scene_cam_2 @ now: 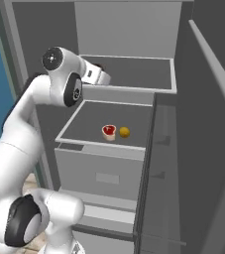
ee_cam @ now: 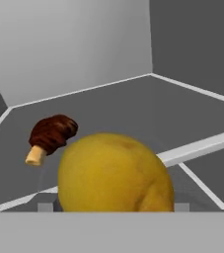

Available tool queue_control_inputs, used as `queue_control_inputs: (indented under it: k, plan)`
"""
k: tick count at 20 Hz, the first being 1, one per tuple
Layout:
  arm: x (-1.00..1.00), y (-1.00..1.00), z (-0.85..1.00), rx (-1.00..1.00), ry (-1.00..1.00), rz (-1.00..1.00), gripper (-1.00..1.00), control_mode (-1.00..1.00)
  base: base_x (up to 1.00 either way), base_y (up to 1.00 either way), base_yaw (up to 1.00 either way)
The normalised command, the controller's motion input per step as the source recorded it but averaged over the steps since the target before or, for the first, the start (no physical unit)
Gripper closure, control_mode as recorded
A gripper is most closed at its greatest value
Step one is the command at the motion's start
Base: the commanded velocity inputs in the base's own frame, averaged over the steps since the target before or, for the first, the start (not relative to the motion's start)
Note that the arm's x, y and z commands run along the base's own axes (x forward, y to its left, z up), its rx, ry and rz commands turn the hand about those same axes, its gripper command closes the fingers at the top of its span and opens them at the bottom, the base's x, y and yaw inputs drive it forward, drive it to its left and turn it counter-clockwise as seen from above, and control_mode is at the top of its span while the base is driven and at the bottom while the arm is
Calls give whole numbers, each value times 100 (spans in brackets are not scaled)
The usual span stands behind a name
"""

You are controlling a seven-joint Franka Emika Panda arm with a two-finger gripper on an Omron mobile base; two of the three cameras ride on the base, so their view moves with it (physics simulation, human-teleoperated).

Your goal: Place one lemon and one steak in each tupperware on the nearby counter, to pack two identical lunches.

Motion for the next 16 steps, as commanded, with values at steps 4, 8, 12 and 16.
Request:
queue_control_inputs:
  k: [4, 8, 12, 16]
  plan:
    - [-100, 2, 1, 7, 5, 1, 100, -100, 0, 0, 0]
    - [-100, 24, -42, 0, 15, 10, 100, -100, 0, 0, 0]
    - [-100, 29, -33, 0, 14, 16, 100, -100, 0, 0, 0]
    - [-97, 33, -6, -5, 3, 19, 100, -100, 0, 0, 0]
